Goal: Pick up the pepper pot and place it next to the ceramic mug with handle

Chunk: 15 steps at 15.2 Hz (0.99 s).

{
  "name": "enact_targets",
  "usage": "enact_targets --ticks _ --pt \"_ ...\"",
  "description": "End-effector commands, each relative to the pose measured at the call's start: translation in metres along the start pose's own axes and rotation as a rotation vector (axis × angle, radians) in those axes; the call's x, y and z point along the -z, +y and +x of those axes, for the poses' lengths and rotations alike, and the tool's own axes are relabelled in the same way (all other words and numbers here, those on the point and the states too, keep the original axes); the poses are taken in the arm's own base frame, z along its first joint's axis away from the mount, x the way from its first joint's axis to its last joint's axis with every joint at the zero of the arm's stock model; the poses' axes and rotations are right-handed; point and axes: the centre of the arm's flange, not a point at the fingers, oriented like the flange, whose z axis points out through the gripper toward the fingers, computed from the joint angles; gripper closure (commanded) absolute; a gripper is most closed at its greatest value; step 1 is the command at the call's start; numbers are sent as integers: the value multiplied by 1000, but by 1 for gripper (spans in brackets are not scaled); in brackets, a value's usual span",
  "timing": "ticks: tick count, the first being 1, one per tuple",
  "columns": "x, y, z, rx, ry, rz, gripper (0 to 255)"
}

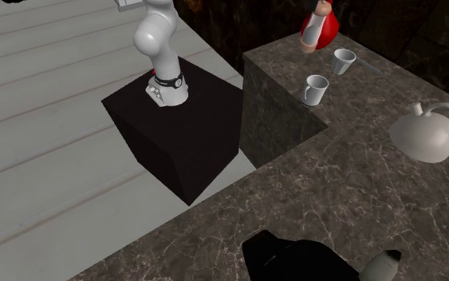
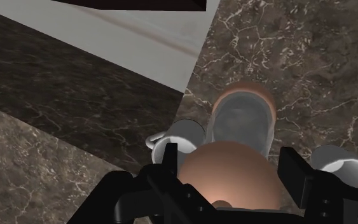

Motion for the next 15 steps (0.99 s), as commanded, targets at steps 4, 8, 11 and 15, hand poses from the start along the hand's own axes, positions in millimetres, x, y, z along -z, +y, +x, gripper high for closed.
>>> enact_targets --ticks 4,8,11,15 --pt "-26 -5 -2 0 1 1 255" --pt "-47 -8 -2 0 1 1 255" --pt "-62 -11 -3 0 1 1 255" --pt "-83 -15 -4 0 1 1 255"
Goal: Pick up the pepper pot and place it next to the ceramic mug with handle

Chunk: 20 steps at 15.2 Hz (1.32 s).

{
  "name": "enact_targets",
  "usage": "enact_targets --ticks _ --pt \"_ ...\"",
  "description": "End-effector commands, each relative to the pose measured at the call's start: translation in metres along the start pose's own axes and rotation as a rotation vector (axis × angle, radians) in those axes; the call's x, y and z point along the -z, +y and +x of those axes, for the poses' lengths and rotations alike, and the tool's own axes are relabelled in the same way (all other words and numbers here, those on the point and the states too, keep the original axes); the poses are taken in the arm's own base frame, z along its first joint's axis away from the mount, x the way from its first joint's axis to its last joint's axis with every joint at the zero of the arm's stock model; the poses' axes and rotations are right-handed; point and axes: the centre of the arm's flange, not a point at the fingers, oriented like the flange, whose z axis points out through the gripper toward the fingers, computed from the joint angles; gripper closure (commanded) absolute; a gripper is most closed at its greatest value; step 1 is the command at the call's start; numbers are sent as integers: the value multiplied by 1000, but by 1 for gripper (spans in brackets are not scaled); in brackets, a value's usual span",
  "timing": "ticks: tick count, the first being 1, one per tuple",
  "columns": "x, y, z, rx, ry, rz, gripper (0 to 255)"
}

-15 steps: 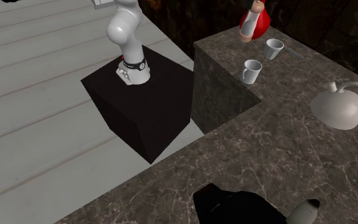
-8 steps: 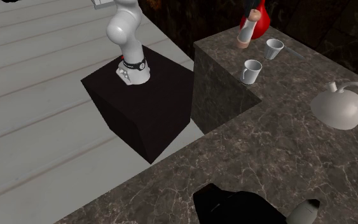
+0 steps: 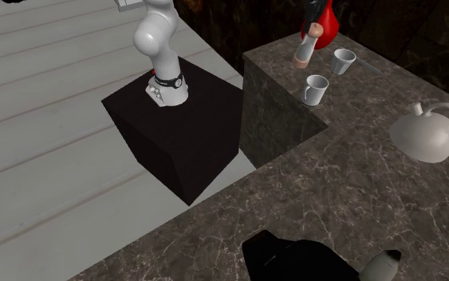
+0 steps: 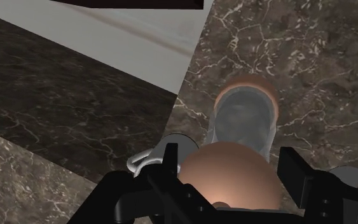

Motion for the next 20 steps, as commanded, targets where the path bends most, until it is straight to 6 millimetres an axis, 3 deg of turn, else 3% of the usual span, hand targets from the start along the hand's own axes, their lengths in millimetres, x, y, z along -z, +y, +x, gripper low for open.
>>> enact_targets --ticks 1,12,19,20 --pt "-11 -1 0 0 1 0 255" --pt "-66 -11 -2 0 1 0 255" --pt "-66 -11 -2 0 1 0 255" --pt "-66 -11 -2 0 1 0 0"
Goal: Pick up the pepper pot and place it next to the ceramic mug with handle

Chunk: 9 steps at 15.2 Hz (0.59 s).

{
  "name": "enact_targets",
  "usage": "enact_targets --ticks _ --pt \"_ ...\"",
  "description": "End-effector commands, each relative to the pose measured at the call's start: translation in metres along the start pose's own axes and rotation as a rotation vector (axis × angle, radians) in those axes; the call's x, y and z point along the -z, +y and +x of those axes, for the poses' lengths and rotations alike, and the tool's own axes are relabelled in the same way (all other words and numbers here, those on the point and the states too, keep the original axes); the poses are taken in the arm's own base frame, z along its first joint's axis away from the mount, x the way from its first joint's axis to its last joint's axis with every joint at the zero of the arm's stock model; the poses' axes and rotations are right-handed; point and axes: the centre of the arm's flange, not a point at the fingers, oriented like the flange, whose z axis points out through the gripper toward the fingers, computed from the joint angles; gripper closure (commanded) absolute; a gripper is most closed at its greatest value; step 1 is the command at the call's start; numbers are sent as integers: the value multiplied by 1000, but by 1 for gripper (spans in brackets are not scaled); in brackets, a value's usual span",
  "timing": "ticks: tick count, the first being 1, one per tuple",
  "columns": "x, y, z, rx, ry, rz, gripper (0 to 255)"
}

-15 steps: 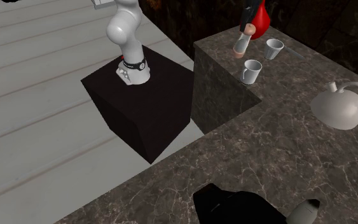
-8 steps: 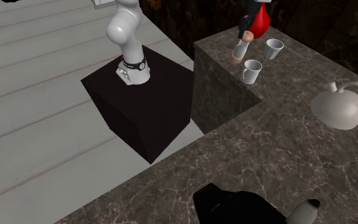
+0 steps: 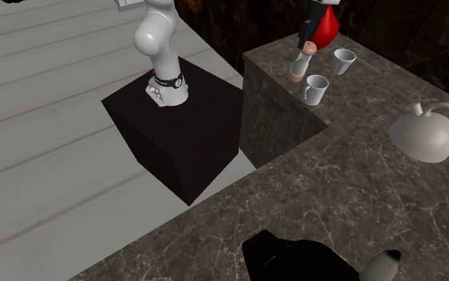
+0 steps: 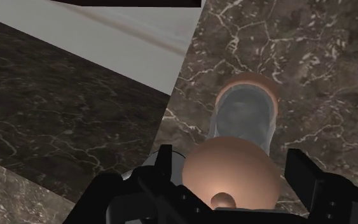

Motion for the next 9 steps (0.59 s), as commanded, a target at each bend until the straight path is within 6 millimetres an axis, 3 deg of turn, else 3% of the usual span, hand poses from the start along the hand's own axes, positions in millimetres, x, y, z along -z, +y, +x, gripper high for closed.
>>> enact_targets --ticks 1,5,9 --pt "0 0 0 0 0 0 0" --pt "0 0 0 0 0 0 0" --pt "50 0 0 0 0 0 0"
